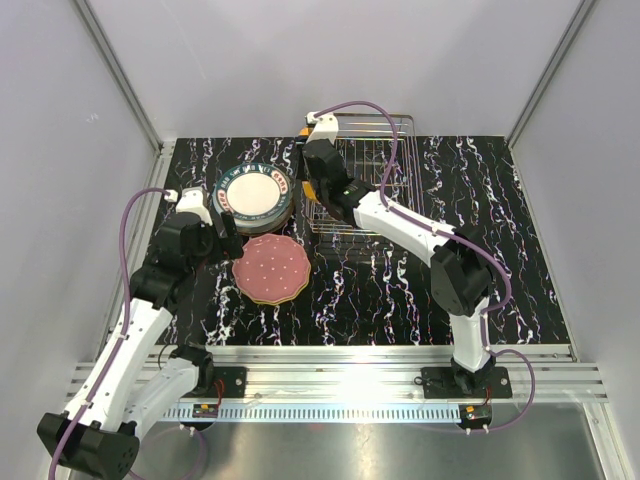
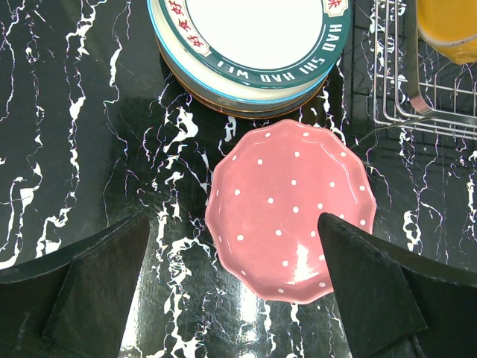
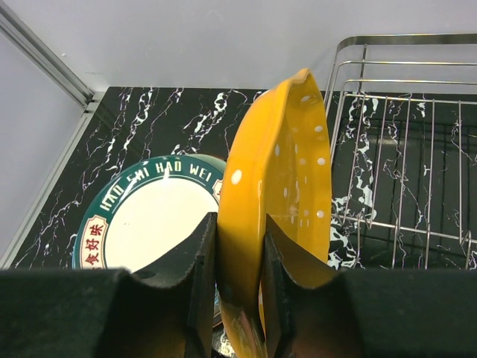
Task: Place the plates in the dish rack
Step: Insert the plate into the dish rack
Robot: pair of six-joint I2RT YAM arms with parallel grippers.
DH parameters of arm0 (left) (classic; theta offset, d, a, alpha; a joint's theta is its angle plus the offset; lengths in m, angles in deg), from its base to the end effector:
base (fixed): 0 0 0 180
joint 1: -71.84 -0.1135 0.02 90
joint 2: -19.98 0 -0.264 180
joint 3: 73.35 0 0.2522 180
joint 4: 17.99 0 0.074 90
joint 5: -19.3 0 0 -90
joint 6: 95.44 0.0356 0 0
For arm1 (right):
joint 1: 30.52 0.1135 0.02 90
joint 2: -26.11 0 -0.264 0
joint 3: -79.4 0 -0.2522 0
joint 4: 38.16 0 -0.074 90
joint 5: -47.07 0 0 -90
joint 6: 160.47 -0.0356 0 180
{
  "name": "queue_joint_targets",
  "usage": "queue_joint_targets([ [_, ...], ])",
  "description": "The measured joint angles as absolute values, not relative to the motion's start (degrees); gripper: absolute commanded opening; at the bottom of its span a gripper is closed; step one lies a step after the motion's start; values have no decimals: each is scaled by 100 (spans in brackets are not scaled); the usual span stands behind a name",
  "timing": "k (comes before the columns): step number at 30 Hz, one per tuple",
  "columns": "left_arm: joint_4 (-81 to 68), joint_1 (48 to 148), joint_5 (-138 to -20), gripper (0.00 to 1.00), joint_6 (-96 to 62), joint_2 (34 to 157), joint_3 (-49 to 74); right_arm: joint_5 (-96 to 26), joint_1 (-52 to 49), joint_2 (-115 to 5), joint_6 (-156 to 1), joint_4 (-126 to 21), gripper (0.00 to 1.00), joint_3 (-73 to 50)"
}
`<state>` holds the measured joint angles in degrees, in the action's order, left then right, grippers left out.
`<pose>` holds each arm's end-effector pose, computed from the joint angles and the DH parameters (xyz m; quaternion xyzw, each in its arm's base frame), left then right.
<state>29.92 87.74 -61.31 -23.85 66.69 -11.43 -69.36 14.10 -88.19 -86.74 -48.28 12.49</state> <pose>0.1691 -0.0421 0.3129 -0.0584 0.8736 -0.0723 0.4778 0.3561 0.3291 0.3280 -0.0439 0.7655 0.1602 0.6216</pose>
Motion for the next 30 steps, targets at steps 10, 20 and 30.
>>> queue_joint_targets([
  [10, 2992, 8774, -6144, 99, -2385, 6669, -1143, -6936, 1399, -8819, -8786, -4821, 0, 1249],
  [20, 2992, 8774, -6153, 99, -2385, 6669, -1143, -6939, 1388, -8819, -8875, -4799, 0, 1249],
  [30, 2992, 8774, -6155, 99, -2385, 6672, -1143, -6939, 1370, -8819, -8917, -4732, 0, 1247],
])
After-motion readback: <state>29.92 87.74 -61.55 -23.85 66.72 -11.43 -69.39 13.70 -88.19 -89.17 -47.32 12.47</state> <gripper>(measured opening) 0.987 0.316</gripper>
